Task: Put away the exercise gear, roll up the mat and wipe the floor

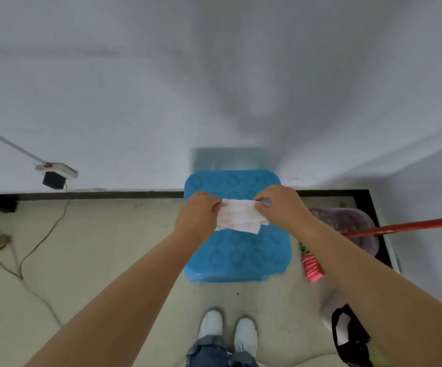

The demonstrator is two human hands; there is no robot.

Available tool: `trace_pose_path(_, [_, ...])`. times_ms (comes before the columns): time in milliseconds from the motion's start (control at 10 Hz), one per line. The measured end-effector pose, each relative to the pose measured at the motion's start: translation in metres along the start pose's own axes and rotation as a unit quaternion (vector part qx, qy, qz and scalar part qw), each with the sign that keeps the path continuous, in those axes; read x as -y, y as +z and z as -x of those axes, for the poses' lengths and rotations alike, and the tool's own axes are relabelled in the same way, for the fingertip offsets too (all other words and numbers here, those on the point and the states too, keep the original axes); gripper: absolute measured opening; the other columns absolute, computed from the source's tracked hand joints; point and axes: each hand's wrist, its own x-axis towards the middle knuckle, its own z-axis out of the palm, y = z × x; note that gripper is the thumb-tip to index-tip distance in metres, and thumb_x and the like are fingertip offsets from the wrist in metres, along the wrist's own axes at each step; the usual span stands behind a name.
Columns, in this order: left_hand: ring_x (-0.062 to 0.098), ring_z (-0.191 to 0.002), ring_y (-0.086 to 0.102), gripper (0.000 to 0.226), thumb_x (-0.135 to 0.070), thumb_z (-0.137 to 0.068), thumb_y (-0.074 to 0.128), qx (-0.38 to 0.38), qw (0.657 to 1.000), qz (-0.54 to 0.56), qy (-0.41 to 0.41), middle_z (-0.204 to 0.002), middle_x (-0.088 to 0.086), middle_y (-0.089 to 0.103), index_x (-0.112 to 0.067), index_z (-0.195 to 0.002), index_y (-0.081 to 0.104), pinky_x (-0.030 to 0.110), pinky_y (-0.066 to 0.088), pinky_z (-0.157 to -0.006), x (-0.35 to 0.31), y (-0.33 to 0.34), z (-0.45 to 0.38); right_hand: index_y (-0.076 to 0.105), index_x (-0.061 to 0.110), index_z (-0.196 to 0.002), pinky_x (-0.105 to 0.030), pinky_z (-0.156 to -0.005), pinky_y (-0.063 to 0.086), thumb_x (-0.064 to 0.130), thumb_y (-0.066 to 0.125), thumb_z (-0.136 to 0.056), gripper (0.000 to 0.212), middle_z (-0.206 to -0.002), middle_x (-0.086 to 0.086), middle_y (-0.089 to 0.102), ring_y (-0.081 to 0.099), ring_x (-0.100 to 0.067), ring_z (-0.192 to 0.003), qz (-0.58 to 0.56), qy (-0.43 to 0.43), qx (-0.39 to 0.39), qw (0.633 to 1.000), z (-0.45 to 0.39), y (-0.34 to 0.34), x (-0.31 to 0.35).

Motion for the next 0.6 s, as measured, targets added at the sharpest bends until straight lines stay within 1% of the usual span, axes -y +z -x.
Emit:
trace_pose_path(100, [0.025,-0.111,0.054,0.032,-0.013,-0.098,0.04,-0.007,1.0,-0.007,0.012,-0.119,0.009,0.058,-0.01,-0.121,0.063,0.031,0.041,-0.091,0.021,0.034,-0.023,0.065,0.004,-0.117,-0.024,-0.093,0.033,0.008,0.05,-0.092,0.029,-0.122,-0.012,0.061,0.052,-0.024,-0.118,-0.02,-0.012,-0.046,0.999,-0.023,0.033,-0.022])
trace_pose_path(200, [0.026,-0.115,0.051,0.033,-0.008,-0.092,0.05,0.08,0.993,-0.088,0.007,-0.124,0.005,0.052,-0.014,-0.123,0.06,0.034,0.047,-0.091,0.046,0.086,-0.028,0.057,0.01,-0.127,-0.03,-0.1,0.036,0.011,0.045,-0.094,0.035,-0.134,-0.008,0.049,0.046,-0.026,-0.126,0.011,0.015,0.017,1.0,-0.034,0.091,-0.051])
trace_pose_path(300, [0.021,-0.097,0.053,0.044,-0.017,-0.057,0.083,0.05,0.976,-0.202,0.057,-0.111,-0.002,0.063,-0.019,-0.099,0.071,0.031,0.053,-0.069,0.063,0.125,-0.018,0.065,0.013,-0.117,-0.041,-0.09,0.046,0.011,0.07,-0.077,0.041,-0.134,-0.009,0.054,0.056,-0.035,-0.113,0.107,0.006,0.002,0.994,-0.023,0.137,-0.061])
trace_pose_path(400, [0.021,-0.097,0.044,0.031,-0.03,-0.066,0.059,-0.015,0.968,-0.23,0.103,-0.11,-0.002,0.058,-0.016,-0.089,0.074,0.034,0.041,-0.076,0.072,0.135,-0.006,0.075,0.017,-0.09,-0.037,-0.064,0.052,0.015,0.088,-0.039,0.053,-0.108,-0.005,0.071,0.068,-0.031,-0.084,0.162,0.02,-0.07,0.984,-0.015,0.156,-0.066])
trace_pose_path(500, [0.029,-0.106,0.061,0.049,-0.031,-0.074,0.037,-0.048,0.965,-0.224,0.127,-0.114,0.006,0.068,-0.013,-0.101,0.074,0.035,0.049,-0.083,0.075,0.132,0.004,0.074,0.014,-0.092,-0.05,-0.074,0.052,0.015,0.08,-0.051,0.041,-0.11,-0.009,0.07,0.068,-0.035,-0.096,0.144,-0.004,-0.078,0.987,-0.011,0.159,-0.061])
trace_pose_path(600, [0.039,-0.108,0.065,0.05,-0.029,-0.087,0.035,-0.024,0.976,-0.203,0.075,-0.118,0.018,0.067,-0.002,-0.112,0.069,0.046,0.055,-0.083,0.083,0.128,0.005,0.074,0.006,-0.094,-0.048,-0.081,0.052,0.022,0.059,-0.068,0.034,-0.107,-0.019,0.069,0.065,-0.042,-0.098,0.07,-0.014,-0.176,0.982,-0.014,0.141,-0.063])
